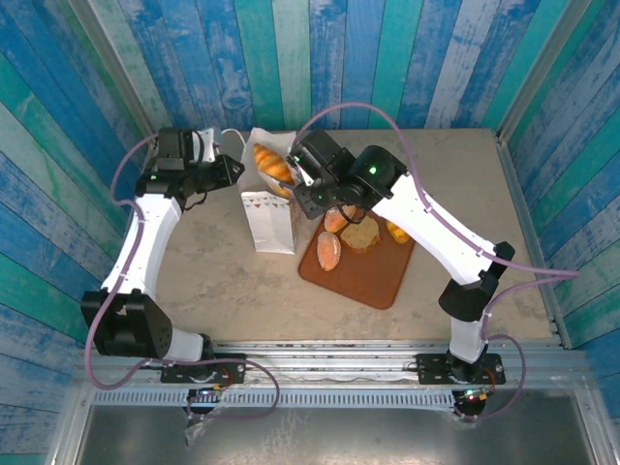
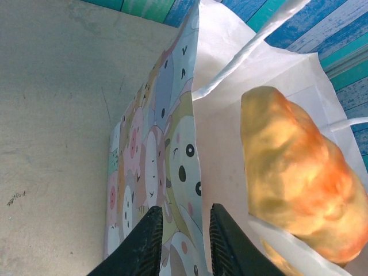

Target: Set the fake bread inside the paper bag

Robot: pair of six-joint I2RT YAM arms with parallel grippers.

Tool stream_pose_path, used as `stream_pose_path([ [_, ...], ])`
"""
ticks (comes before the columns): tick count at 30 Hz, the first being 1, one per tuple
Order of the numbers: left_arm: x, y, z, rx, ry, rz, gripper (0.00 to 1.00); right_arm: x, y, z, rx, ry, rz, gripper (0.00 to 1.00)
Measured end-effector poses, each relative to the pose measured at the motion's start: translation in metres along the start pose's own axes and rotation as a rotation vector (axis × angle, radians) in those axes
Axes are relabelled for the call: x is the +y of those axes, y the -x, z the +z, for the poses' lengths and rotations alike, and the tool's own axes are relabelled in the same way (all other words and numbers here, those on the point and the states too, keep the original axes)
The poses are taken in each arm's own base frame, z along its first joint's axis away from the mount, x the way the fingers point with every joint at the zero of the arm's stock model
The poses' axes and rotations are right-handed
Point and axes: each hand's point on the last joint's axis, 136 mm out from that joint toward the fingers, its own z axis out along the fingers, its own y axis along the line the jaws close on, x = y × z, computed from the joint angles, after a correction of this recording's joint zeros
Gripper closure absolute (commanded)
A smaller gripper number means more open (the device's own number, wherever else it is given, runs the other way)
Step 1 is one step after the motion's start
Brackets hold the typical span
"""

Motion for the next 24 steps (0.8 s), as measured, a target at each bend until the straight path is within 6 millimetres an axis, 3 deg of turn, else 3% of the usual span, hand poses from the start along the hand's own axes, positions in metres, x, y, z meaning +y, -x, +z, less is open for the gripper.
stream_pose_path([
  [14,0.000,0.000,0.000,0.000,-0.001,-0.001,0.78,0.004,-0.010,0.011,0.061,0.012,-0.034,0.49],
  [24,0.000,0.000,0.000,0.000,-0.001,-0.001,0.76,0.002,-0.006,0.008,0.049,0.011,-0.030,0.49],
])
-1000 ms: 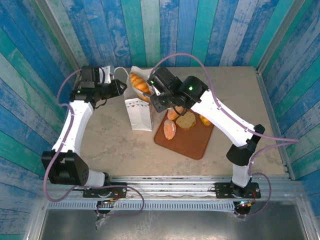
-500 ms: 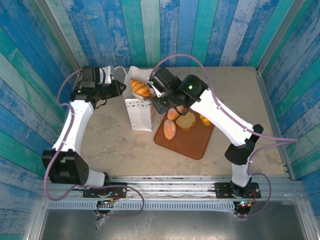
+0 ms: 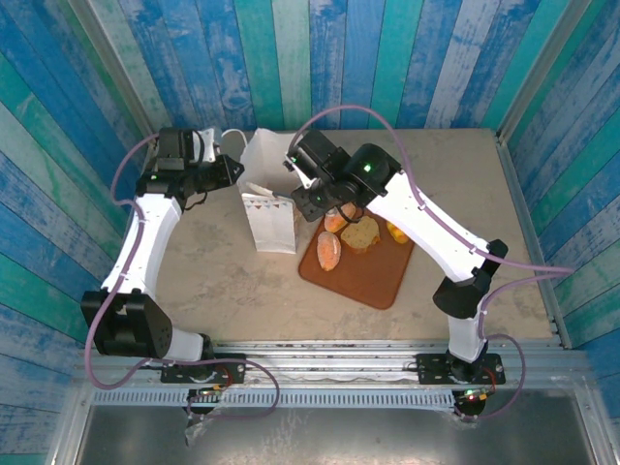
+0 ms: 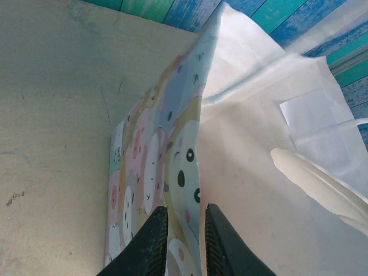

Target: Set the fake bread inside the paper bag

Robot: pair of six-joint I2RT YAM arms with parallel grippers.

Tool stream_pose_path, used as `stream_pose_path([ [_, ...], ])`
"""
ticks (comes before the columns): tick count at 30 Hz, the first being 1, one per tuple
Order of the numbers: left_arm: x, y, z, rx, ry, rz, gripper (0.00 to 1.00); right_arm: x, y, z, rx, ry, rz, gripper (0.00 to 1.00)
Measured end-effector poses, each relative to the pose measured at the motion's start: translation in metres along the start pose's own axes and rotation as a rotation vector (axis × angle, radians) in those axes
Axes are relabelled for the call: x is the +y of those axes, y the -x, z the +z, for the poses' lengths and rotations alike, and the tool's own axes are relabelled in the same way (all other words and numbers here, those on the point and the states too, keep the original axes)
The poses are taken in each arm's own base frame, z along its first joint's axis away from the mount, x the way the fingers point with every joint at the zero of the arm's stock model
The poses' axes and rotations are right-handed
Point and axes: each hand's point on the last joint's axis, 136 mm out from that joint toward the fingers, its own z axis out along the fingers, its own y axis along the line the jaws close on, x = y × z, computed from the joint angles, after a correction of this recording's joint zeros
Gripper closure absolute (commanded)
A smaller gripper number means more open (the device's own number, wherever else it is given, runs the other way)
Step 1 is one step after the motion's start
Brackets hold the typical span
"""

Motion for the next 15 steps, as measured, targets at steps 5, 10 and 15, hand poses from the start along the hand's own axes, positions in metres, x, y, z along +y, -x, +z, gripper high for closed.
stream_pose_path([
  [5,0.000,0.000,0.000,-0.001,-0.001,-0.013,0.64,-0.004,0.002,-0.001,-0.010,-0.021,0.000,0.50],
  [10,-0.002,0.004,-0.002,-0.011,-0.003,-0.023,0.47,-0.009,0.004,-0.002,-0.020,-0.044,-0.002,0.51],
  [15,-0.010,0.020,-0.008,-0.057,-0.019,-0.031,0.29,-0.016,0.005,-0.008,-0.045,-0.060,0.006,0.52],
])
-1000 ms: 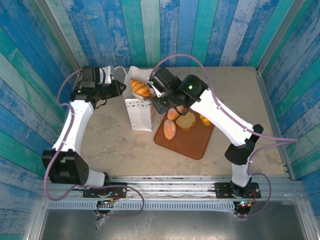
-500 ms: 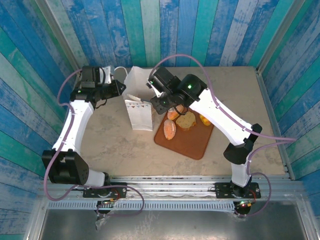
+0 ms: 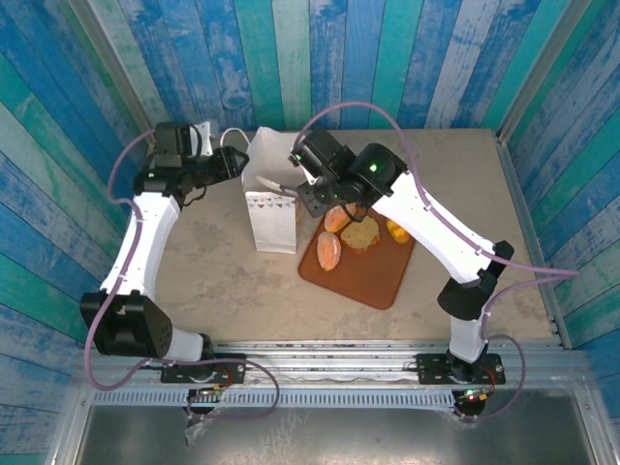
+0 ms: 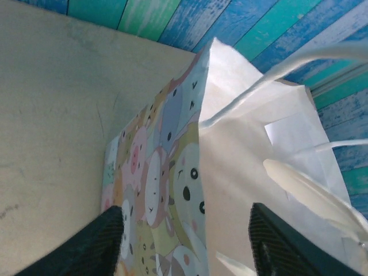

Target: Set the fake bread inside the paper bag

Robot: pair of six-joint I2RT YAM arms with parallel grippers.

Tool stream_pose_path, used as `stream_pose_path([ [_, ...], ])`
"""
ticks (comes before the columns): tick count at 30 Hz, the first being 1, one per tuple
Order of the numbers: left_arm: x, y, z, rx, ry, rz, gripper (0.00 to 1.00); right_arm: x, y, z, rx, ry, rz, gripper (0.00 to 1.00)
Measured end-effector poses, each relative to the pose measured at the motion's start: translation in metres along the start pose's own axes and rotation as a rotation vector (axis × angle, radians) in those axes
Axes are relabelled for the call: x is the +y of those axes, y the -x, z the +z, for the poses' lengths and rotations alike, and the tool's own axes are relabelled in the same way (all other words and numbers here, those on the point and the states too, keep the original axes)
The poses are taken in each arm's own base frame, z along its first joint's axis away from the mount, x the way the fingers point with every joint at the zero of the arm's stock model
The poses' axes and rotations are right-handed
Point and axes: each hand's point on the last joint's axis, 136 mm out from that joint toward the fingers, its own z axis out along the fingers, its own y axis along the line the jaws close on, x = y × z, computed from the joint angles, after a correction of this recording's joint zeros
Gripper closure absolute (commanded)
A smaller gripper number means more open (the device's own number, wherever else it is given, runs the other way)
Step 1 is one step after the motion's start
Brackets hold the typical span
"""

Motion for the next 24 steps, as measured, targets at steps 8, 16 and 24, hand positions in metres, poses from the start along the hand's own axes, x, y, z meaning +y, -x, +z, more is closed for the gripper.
stream_pose_path([
  [8,-0.002,0.019,-0.016,-0.096,0.038,-0.007,0.10,-0.003,0.016,-0.023,-0.097,0.016,0.018,0.54],
  [16,-0.032,0.038,-0.092,-0.302,0.040,0.058,0.06,-0.009,0.031,-0.061,-0.213,0.041,0.038,0.56],
  [24,-0.045,0.023,-0.143,-0.415,0.036,0.088,0.06,-0.015,0.039,-0.111,-0.337,0.097,0.066,0.56],
])
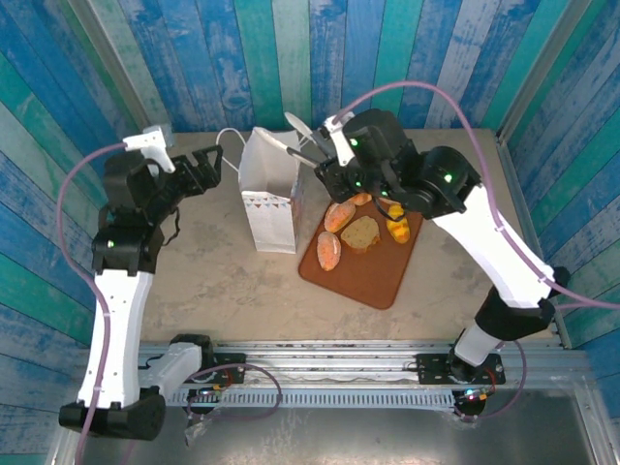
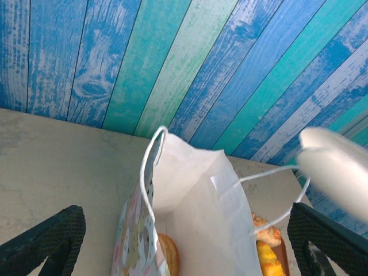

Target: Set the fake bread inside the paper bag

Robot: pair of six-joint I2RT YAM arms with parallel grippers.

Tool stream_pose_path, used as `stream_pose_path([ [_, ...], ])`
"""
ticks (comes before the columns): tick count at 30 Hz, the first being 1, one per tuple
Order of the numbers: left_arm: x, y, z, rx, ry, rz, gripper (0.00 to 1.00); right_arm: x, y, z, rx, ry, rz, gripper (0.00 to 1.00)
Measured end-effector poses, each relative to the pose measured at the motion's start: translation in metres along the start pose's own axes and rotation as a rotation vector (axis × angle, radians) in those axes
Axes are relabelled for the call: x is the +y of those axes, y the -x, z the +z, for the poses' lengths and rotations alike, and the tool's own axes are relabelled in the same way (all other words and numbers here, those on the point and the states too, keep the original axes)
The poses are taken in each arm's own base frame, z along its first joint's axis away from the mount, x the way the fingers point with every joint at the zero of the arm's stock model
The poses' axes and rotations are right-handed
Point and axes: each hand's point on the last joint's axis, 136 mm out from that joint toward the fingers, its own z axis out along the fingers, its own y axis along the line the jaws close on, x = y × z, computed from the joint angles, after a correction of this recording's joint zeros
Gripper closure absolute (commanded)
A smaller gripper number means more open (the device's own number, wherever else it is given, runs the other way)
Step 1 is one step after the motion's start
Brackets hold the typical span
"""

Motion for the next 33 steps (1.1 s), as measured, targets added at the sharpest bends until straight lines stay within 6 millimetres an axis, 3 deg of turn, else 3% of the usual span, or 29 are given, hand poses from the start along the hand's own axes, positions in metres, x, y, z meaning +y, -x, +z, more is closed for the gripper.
stream_pose_path([
  [8,0.017,-0.039,0.003,0.088,0.038,-0.051,0.06,-0.008,-0.002,-0.060,-0.105,0.056,0.058,0.56],
  [16,0.023,-0.053,0.001,0.124,0.055,-0.064,0.06,-0.031,-0.042,-0.094,-0.109,0.024,0.119,0.56],
  [25,0.022,-0.053,-0.003,0.120,0.057,-0.062,0.06,-0.065,-0.110,-0.095,0.023,-0.129,0.165,0.56],
  [33,0.026,-0.057,0.001,0.132,0.065,-0.073,0.06,-0.075,-0.178,-0.061,0.252,-0.219,0.142,0.55],
])
